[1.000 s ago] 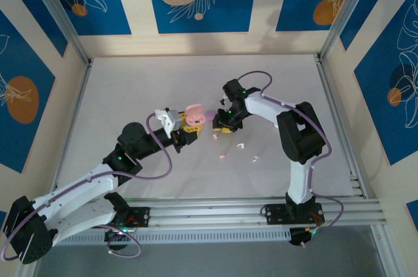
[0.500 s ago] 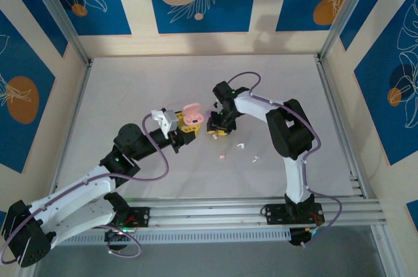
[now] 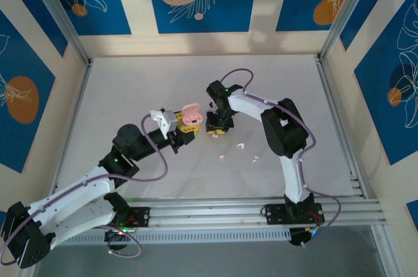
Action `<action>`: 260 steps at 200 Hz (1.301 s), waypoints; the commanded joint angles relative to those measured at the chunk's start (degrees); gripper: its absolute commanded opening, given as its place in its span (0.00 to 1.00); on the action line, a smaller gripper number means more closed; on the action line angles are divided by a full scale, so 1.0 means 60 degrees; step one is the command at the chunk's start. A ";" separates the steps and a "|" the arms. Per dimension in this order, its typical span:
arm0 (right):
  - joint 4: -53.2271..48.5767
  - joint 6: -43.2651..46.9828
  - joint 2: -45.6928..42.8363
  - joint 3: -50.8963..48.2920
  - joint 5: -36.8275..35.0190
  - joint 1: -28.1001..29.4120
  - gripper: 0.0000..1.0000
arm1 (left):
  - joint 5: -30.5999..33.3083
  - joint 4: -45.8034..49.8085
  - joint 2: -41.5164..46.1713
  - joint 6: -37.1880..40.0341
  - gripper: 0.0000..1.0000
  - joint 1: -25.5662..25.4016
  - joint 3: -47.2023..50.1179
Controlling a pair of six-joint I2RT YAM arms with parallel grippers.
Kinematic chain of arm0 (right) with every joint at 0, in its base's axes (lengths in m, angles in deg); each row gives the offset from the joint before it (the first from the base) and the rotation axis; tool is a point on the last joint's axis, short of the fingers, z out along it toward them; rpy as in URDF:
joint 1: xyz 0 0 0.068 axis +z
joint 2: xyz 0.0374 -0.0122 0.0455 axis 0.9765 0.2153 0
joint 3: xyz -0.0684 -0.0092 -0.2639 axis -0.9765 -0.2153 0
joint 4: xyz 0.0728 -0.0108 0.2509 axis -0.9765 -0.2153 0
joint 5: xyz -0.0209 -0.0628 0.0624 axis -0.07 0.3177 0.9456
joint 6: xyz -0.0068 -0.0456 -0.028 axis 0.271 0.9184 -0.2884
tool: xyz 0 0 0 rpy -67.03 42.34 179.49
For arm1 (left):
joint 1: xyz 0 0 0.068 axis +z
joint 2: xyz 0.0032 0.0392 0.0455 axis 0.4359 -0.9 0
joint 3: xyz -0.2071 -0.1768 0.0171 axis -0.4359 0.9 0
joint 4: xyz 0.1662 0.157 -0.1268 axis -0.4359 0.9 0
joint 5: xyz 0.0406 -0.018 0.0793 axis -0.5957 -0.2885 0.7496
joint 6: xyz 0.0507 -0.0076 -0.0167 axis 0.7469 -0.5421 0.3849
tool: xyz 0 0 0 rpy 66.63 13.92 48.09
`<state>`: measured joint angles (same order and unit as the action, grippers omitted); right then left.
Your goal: Insert the wireless bluetooth earbuds into the charging case
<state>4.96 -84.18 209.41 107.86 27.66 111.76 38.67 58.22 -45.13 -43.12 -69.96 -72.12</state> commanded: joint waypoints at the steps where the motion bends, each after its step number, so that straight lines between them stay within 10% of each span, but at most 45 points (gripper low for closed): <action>1: -0.0697 0.0595 0.0227 0.0349 -0.0426 0.0113 0.34 | 0.0138 -0.0083 0.0131 0.0152 0.31 -0.0088 -0.0036; 196: -0.1727 0.1049 0.0896 0.1366 -0.1646 0.0629 0.23 | 0.0258 0.0047 0.0331 0.0111 0.31 -0.0097 -0.0004; 234: -0.1330 0.0981 -0.0533 0.0825 -0.0675 0.0345 0.20 | 0.0307 0.0091 0.0347 0.0145 0.31 -0.0094 -0.0011; 260: 0.0174 0.0577 -0.2481 -0.0634 0.2124 -0.0554 0.19 | 0.0357 0.0113 0.0362 0.0178 0.31 -0.0095 0.0010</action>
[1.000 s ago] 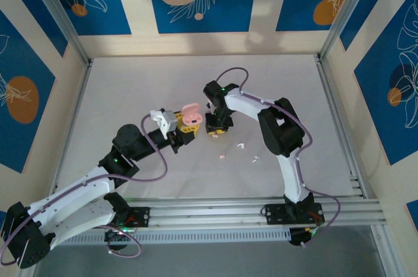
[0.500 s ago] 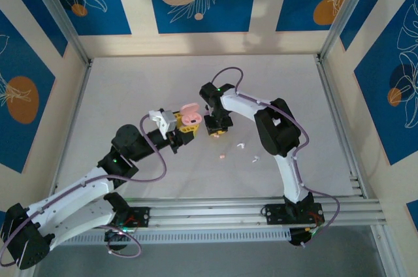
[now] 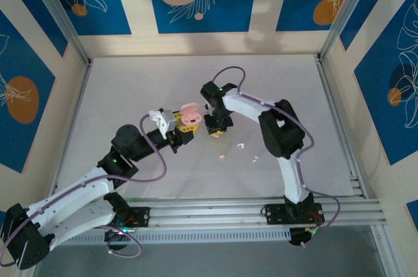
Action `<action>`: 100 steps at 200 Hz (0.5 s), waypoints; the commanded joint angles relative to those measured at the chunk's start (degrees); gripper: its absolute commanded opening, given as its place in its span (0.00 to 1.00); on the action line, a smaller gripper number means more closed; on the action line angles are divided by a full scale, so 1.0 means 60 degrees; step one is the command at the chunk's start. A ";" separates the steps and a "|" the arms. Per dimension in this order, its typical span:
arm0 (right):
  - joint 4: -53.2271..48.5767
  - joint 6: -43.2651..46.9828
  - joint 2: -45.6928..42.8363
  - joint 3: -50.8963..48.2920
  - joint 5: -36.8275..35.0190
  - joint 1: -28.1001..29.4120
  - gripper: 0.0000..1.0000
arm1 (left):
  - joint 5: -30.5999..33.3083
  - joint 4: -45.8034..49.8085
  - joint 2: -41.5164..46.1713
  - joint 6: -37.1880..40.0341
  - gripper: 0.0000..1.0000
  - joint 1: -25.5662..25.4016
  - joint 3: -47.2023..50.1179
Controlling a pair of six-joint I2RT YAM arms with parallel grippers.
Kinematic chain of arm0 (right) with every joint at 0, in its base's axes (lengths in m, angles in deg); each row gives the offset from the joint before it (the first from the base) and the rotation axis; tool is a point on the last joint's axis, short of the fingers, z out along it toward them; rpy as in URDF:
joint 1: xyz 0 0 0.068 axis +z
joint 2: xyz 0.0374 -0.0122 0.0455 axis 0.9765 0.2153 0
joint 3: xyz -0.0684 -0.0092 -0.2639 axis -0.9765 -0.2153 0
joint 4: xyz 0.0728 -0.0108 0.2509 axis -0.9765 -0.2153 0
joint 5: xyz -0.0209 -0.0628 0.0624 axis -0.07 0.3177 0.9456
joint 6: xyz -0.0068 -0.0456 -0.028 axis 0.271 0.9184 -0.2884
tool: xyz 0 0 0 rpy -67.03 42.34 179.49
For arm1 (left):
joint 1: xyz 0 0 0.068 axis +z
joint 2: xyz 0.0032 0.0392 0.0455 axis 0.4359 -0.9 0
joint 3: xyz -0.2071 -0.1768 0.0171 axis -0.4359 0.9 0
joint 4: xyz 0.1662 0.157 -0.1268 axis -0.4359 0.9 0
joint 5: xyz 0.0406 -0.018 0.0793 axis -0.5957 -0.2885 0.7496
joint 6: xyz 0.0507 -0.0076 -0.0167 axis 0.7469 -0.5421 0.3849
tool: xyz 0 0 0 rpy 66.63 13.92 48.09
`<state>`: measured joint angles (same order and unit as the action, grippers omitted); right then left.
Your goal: Insert the wireless bluetooth earbuds into the charging case
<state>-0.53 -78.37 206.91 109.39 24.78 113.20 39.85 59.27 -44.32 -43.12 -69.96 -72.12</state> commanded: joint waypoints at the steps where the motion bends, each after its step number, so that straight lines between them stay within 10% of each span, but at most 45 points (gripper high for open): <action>1: 0.1156 -0.0405 -0.2142 -0.0953 0.2756 -0.0840 0.19 | 0.0168 -0.0065 0.0227 0.0182 0.31 -0.0099 0.0010; 43: 0.4350 -0.2045 -0.4382 -0.3238 0.8687 -0.2680 0.19 | 0.0270 -0.0156 0.0132 0.0302 0.31 -0.0076 -0.0004; 100: 0.9195 -0.5910 -0.5698 -0.4867 1.1911 -0.3744 0.20 | 0.0139 -0.0329 -0.0235 0.0361 0.31 -0.0086 -0.0090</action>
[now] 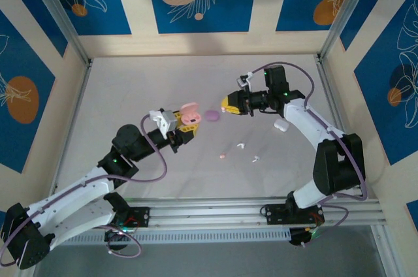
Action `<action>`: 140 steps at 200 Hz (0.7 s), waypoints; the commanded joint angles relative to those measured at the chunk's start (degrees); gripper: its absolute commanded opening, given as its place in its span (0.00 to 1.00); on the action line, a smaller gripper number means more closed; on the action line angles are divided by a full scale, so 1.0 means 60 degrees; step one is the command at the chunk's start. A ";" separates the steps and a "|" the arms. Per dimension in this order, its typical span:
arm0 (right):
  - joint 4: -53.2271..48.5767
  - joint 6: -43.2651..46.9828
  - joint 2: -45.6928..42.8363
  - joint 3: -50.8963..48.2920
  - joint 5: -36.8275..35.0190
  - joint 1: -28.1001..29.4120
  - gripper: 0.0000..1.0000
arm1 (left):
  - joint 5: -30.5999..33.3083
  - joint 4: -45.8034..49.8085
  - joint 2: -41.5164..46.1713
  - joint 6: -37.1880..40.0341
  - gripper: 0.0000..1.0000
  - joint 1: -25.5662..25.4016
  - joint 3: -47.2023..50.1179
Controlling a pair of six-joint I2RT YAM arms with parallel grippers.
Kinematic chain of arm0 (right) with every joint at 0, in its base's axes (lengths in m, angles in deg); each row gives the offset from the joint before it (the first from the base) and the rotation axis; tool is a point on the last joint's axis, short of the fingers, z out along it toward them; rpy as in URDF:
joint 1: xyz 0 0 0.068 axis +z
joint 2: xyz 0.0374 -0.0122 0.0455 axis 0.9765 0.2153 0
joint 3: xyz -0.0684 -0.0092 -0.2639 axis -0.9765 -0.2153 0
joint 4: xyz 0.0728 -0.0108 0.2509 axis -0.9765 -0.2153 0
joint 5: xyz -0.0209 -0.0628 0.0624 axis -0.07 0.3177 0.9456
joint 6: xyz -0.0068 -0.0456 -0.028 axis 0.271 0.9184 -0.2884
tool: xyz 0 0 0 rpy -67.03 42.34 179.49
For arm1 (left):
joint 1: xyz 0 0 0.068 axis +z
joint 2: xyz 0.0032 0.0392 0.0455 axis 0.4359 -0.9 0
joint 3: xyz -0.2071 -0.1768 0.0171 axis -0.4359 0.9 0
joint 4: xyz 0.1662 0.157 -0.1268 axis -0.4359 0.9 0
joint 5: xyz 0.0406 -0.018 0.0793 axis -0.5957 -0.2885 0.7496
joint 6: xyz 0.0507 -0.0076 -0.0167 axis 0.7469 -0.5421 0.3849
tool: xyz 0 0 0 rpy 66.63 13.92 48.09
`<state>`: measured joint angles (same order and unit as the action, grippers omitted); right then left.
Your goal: Insert the wireless bluetooth earbuds into the charging case
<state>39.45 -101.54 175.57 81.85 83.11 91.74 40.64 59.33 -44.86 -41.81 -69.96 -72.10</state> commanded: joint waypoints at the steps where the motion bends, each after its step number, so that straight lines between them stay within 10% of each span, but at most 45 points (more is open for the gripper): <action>1: 0.2575 -0.2086 -0.0486 -0.0278 0.2205 -0.0166 0.20 | -0.0003 -0.0342 -0.0155 0.0142 0.31 -0.0087 -0.0102; 74: 0.3440 -0.3530 -0.1159 -0.0169 0.2558 0.0000 0.21 | -0.0416 -0.0489 -0.0675 0.0224 0.31 -0.0086 -0.0365; 140: 0.0836 -0.1226 -0.2008 0.0569 0.0675 0.1066 0.21 | -0.0817 -0.1410 -0.1445 0.0635 0.31 -0.0103 -0.0407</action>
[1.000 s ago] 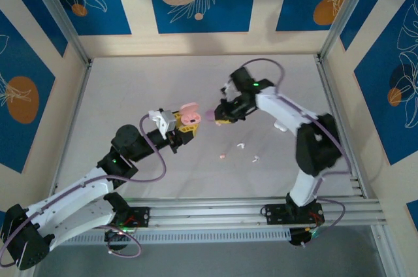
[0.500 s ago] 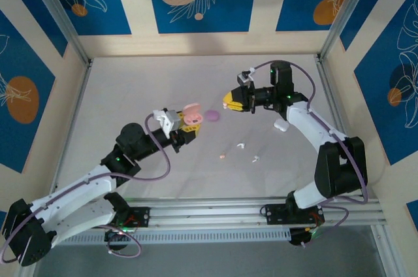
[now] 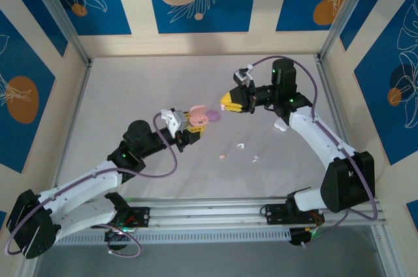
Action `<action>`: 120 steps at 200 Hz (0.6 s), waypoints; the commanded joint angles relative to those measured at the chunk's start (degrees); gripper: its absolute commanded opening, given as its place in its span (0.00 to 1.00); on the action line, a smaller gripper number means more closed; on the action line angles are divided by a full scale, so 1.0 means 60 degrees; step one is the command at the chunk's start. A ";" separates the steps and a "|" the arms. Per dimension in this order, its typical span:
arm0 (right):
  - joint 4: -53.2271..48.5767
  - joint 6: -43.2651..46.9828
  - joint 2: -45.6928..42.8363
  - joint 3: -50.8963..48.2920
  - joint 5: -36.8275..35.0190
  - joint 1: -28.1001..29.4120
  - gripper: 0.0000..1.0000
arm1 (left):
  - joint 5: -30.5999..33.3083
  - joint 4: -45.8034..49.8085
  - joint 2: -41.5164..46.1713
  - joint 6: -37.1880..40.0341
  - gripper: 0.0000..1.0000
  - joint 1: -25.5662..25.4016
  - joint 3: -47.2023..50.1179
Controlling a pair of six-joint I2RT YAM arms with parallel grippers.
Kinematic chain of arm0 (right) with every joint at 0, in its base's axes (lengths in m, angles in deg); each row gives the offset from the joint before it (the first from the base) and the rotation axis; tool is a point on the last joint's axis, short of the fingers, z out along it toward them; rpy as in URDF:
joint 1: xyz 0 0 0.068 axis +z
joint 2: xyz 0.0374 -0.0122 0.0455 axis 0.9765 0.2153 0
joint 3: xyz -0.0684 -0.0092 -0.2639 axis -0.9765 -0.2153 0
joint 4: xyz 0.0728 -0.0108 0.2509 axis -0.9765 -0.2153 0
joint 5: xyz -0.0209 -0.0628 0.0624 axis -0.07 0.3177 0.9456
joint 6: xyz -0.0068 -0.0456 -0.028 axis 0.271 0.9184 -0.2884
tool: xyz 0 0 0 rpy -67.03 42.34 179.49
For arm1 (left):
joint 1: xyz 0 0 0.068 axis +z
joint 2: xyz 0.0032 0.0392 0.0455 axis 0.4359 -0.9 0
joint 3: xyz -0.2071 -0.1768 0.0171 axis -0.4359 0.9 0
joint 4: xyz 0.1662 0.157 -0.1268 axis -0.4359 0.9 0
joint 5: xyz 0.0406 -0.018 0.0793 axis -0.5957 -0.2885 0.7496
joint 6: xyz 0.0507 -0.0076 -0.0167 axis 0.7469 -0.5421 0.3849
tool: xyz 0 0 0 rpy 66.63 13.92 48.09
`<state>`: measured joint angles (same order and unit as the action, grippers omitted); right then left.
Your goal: Insert the wireless bluetooth earbuds into the charging case
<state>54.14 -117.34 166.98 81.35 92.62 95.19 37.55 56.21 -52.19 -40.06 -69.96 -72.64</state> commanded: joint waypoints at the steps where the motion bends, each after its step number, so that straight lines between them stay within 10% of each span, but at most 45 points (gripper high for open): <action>1: -0.1681 0.1442 -0.0597 0.0668 -0.0963 0.0527 0.21 | -0.0304 -0.0898 -0.0237 0.0346 0.31 -0.0096 -0.0322; 120: -0.2987 0.3231 -0.0810 0.1093 -0.4077 0.2347 0.21 | -0.0046 -0.1932 -0.1067 0.0539 0.31 -0.0230 -0.0339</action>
<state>38.46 -100.77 161.71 85.79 72.20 108.04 37.16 48.03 -58.35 -37.66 -70.37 -72.66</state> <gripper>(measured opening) 0.213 0.360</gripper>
